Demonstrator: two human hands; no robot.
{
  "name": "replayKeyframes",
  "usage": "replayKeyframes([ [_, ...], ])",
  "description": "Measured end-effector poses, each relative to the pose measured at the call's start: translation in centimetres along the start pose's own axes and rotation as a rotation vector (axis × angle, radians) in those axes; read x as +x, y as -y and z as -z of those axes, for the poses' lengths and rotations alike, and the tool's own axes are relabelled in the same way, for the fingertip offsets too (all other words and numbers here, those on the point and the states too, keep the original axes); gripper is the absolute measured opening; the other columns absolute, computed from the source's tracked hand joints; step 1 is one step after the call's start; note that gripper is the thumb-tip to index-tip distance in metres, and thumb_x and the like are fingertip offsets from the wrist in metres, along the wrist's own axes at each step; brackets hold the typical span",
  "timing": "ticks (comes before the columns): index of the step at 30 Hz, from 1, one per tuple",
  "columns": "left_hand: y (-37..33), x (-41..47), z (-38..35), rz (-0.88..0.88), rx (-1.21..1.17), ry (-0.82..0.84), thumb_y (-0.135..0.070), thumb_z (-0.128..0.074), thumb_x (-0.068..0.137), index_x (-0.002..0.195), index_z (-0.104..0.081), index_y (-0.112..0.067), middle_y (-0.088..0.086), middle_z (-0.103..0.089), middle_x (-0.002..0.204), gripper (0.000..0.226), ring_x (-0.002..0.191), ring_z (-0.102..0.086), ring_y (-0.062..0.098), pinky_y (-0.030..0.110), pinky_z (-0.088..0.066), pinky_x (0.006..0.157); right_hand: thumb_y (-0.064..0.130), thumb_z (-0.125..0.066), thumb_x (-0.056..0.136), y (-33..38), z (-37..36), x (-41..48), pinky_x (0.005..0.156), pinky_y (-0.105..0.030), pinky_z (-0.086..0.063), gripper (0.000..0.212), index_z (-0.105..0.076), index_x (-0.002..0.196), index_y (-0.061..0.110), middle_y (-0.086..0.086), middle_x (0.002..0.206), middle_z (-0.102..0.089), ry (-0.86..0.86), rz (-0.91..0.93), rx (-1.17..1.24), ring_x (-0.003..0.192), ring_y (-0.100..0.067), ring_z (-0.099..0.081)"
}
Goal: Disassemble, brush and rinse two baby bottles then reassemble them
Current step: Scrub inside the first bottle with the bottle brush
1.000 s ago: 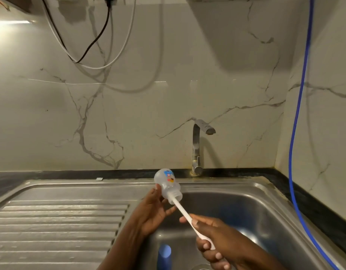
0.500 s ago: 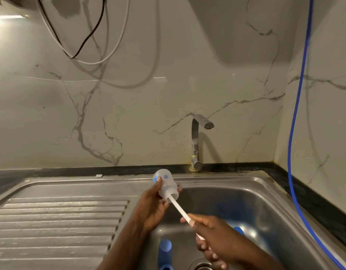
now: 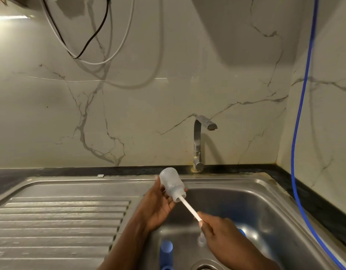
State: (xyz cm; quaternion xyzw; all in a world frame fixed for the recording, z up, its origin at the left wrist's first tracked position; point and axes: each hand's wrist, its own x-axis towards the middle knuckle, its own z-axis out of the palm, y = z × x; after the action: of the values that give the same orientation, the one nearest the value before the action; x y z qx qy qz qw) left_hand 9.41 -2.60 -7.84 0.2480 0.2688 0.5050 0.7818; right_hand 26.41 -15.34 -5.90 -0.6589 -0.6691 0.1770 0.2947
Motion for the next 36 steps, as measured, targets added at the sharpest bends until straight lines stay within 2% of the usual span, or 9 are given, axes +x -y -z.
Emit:
replayKeyframes([
  [4,-0.1,-0.4,-0.5,0.004,-0.085,0.084,-0.031,-0.078,0.075,0.136,-0.043,0.002,0.036,-0.056,0.13,0.078,0.116,-0.061,0.044,0.047,-0.054,0.089,0.032,-0.041,0.104,0.9,0.8,0.1,0.042,-0.021,-0.034,0.025,-0.061,0.119,0.028,0.004,0.061,-0.046,0.352,-0.163,0.546,0.046,-0.006,-0.041],
  [8,-0.7,-0.7,0.0,-0.032,-0.244,0.19,-0.021,-0.1,0.041,0.135,-0.045,0.003,0.036,-0.057,0.126,0.11,0.105,-0.066,0.045,0.05,-0.06,0.078,0.031,-0.041,0.103,1.9,2.7,0.0,0.032,-0.016,-0.025,0.032,-0.063,0.122,0.019,-0.003,0.059,-0.038,0.67,-0.392,1.108,0.039,-0.007,-0.028],
  [12,-0.2,-0.2,0.4,-0.016,-0.005,0.056,-0.035,-0.068,0.083,0.139,-0.043,0.002,0.033,-0.061,0.124,0.071,0.108,-0.065,0.041,0.044,-0.061,0.078,0.032,-0.041,0.104,1.5,1.3,0.3,0.038,-0.02,-0.034,0.027,-0.062,0.121,0.027,0.001,0.059,-0.044,0.463,-0.296,0.706,0.041,-0.007,-0.037],
  [15,0.7,0.5,0.9,-0.032,0.205,-0.079,-0.034,-0.053,0.096,0.133,-0.048,0.001,0.028,-0.069,0.111,0.05,0.106,-0.067,0.042,0.045,-0.061,0.079,0.037,-0.043,0.101,-0.3,-0.9,0.2,0.078,-0.028,-0.05,0.032,-0.057,0.129,0.039,0.009,0.085,-0.06,0.113,-0.079,0.166,0.077,-0.008,-0.059],
  [20,0.3,-0.1,-0.6,0.05,0.042,0.057,-0.038,-0.06,0.087,0.134,-0.045,0.002,0.032,-0.057,0.13,0.064,0.107,-0.066,0.045,0.047,-0.06,0.081,0.044,-0.043,0.1,0.1,-0.4,-0.3,0.088,-0.019,-0.037,0.042,-0.037,0.141,0.047,0.004,0.128,-0.059,0.043,-0.005,-0.025,0.119,-0.014,-0.053],
  [25,1.0,0.4,-0.6,-0.164,0.04,-0.083,-0.029,-0.071,0.08,0.137,-0.043,-0.007,0.027,-0.056,0.13,0.067,0.114,-0.063,0.041,0.043,-0.061,0.079,0.035,-0.041,0.099,-0.7,-0.9,-0.3,0.081,-0.031,-0.048,0.041,-0.031,0.138,0.045,0.0,0.107,-0.058,-0.008,0.09,-0.119,0.096,-0.02,-0.06],
  [29,0.9,0.2,-0.5,-0.257,0.213,-0.124,-0.03,-0.064,0.09,0.115,-0.054,-0.018,0.018,-0.063,0.118,0.029,0.104,-0.068,0.035,0.04,-0.06,0.075,0.034,-0.039,0.101,-1.1,-0.4,0.5,0.081,-0.033,-0.044,0.032,-0.039,0.132,0.042,0.006,0.116,-0.055,-0.113,0.086,-0.29,0.105,-0.024,-0.058],
  [32,1.0,0.2,-0.6,-0.299,0.246,-0.141,-0.024,-0.062,0.092,0.12,-0.053,-0.013,0.017,-0.063,0.116,0.032,0.104,-0.067,0.037,0.042,-0.059,0.079,0.034,-0.043,0.099,-1.4,-0.4,0.7,0.071,-0.032,-0.038,0.025,-0.048,0.123,0.037,0.001,0.105,-0.063,-0.104,0.039,-0.3,0.099,-0.026,-0.061],
  [36,-0.1,-0.4,-0.2,-0.222,0.062,-0.094,-0.032,-0.083,0.071,0.123,-0.05,0.002,0.028,-0.062,0.121,0.071,0.102,-0.067,0.039,0.041,-0.062,0.074,0.023,-0.049,0.099,-1.1,0.9,0.8,0.042,-0.028,-0.036,0.022,-0.068,0.109,0.022,-0.003,0.067,-0.056,0.348,-0.187,0.416,0.046,-0.01,-0.044],
])
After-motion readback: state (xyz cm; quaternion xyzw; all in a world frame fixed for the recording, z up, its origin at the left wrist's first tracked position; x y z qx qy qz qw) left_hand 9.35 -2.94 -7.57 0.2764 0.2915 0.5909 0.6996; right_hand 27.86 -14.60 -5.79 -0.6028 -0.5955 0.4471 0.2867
